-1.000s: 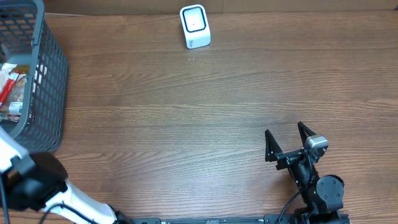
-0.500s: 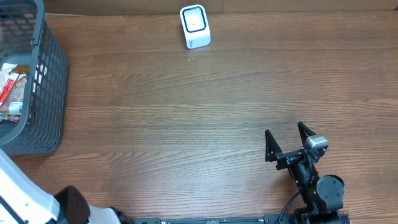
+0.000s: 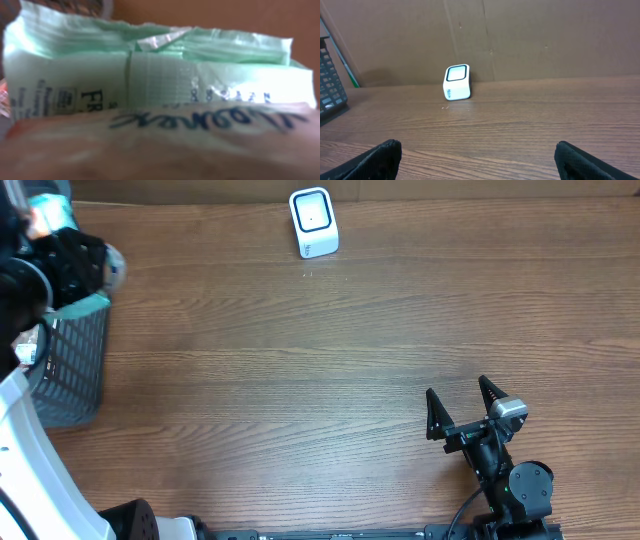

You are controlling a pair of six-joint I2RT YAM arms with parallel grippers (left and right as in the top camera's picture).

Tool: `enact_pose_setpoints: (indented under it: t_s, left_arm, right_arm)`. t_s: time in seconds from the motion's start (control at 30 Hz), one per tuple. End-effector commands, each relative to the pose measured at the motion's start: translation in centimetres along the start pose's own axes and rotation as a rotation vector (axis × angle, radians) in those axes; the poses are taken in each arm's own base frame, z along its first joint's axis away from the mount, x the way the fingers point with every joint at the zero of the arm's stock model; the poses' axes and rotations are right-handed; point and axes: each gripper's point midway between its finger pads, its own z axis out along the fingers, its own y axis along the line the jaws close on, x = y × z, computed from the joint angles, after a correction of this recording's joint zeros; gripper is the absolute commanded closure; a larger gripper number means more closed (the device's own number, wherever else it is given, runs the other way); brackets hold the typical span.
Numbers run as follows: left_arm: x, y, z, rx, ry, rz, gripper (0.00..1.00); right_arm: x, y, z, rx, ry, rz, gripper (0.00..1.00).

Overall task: Scan the item barcode
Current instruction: 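Lift the held items out and carry them toward the table center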

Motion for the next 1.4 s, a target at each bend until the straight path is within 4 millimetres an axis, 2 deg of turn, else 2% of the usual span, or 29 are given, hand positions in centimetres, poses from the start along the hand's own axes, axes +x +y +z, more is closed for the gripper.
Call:
enact_pose_setpoints:
  t_s: [0.0, 0.2, 0.5, 0.67, 0.9, 1.13, 1.37]
  left_arm:
    - [0.4, -2.1, -1.5, 0.051, -0.019, -0.038, 0.57]
    - [3.4, -6.1, -1.3, 0.133, 0.084, 0.05, 0.59]
    - [7.0, -10.6, -1.1, 0.111, 0.151, 0.15, 0.58]
    - [9.8, -13.9, 0.1, 0.105, 0.22, 0.231, 0.58]
    - [14.3, -18.8, 3.7, 0.08, 0.332, 0.292, 0.58]
    - [19.7, -22.6, 8.8, 0.029, 0.456, 0.383, 0.58]
    - [23.6, -27.7, 13.2, 0.072, 0.461, 0.436, 0.58]
  right_arm:
    - [0.3, -0.2, 0.0, 0.006, 0.0, 0.004, 0.0]
    - [0.3, -0.2, 0.0, 0.006, 0.0, 0.004, 0.0]
    - [0.3, -0.2, 0.0, 0.006, 0.0, 0.004, 0.0]
    - [0.3, -0.2, 0.0, 0.006, 0.0, 0.004, 0.0]
    - [0.3, -0.2, 0.0, 0.006, 0.0, 0.004, 0.0]
    - [0.3, -0.2, 0.0, 0.006, 0.0, 0.004, 0.0]
    - [0.3, -0.2, 0.0, 0.006, 0.0, 0.004, 0.0]
